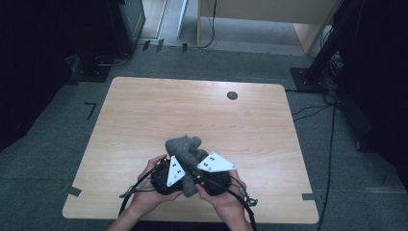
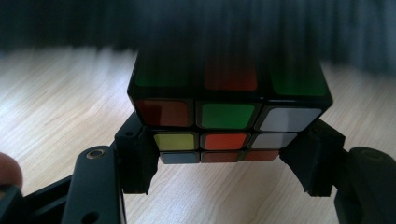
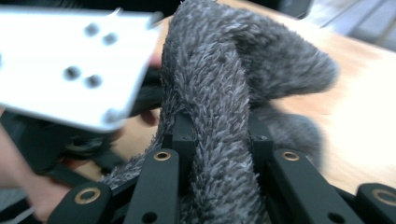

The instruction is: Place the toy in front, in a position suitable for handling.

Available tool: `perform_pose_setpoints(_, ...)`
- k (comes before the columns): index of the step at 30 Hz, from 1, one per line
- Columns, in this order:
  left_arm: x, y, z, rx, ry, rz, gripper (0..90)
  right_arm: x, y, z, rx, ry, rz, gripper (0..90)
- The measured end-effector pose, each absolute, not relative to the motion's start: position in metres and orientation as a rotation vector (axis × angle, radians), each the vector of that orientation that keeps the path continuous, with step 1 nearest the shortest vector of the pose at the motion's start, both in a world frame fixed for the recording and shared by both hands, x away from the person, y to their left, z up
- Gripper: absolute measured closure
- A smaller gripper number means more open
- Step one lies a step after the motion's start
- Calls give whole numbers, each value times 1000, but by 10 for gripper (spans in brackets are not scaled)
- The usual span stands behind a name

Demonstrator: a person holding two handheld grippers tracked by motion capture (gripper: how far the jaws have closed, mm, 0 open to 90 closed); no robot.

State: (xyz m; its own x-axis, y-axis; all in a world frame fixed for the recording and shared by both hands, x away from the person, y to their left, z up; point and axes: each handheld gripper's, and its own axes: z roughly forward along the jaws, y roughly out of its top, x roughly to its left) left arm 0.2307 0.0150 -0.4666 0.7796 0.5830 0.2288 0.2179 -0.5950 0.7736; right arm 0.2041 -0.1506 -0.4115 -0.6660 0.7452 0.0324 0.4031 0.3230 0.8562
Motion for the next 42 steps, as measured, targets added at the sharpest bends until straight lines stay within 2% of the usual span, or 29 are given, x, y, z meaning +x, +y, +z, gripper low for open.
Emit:
perform_pose_setpoints(4, 231, 19, -465, 2182, 594, 591, 346, 208, -152, -418, 1030, 2220, 1306, 728)
perform_pose_setpoints(15, 235, 22, -467, 2179, 589, 571, 346, 222, -201, -410, 1196, 2075, 1196, 741)
perform_pose_setpoints(19, 233, 21, -465, 2159, 577, 597, 345, 210, -181, -400, 1097, 2145, 1376, 739)
perform_pose_setpoints(24, 228, 21, -462, 2121, 563, 628, 345, 205, -154, -405, 1004, 2239, 1337, 738)
perform_pose_setpoints(37, 232, 23, -465, 2142, 558, 609, 346, 221, -201, -406, 1195, 2078, 1279, 739)
perform_pose_setpoints(42, 233, 21, -465, 2147, 557, 608, 345, 208, -178, -398, 1077, 2156, 1405, 736)
